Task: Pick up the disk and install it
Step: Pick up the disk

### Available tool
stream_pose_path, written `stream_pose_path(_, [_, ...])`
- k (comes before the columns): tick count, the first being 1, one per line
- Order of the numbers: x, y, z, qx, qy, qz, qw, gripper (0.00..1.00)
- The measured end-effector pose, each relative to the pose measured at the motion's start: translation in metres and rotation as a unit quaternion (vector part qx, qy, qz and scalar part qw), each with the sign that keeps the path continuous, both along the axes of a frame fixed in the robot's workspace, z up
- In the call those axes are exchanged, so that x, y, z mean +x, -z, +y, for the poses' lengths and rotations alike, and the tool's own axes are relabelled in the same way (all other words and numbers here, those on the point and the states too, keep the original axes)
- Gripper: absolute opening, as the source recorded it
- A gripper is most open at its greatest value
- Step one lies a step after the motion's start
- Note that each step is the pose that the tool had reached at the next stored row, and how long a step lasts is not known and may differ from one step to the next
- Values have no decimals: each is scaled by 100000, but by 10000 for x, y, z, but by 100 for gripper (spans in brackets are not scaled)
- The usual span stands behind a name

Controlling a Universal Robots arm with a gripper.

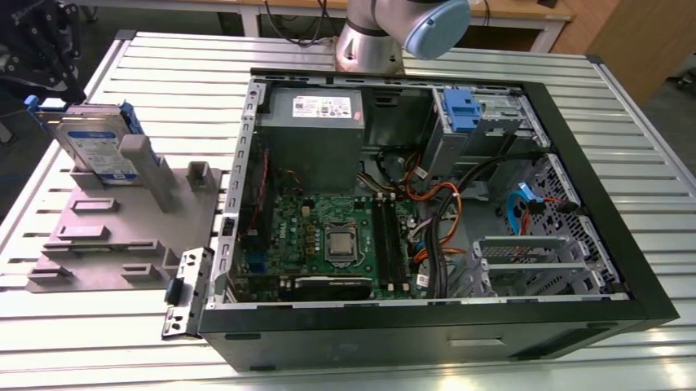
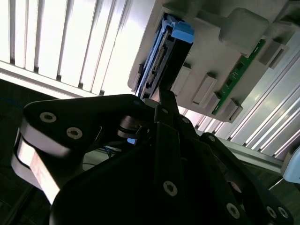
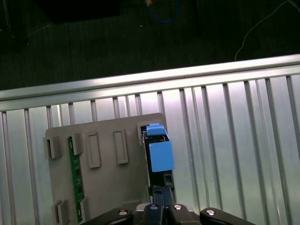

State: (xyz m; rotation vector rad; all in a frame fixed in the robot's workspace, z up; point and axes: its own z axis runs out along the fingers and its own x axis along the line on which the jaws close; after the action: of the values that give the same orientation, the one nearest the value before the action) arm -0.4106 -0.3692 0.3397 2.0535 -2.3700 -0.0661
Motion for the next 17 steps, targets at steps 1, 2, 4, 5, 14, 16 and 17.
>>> stream_pose_path(1, [0,0,0,-2,-3,3,100000,11])
stream_pose_path(2, [0,0,0,-4,-3,5,100000,11])
stream_pose_path(4, [0,1,0,1,-3,-6,100000,11])
stream_pose_path(5, [0,2,0,2,-2,-7,100000,11])
stream_pose_path(14, [0,2,0,2,-2,-7,100000,41])
stream_pose_path(16, [0,2,0,1,-2,-6,100000,47])
stream_pose_path(17, [0,2,0,0,-3,-5,100000,53])
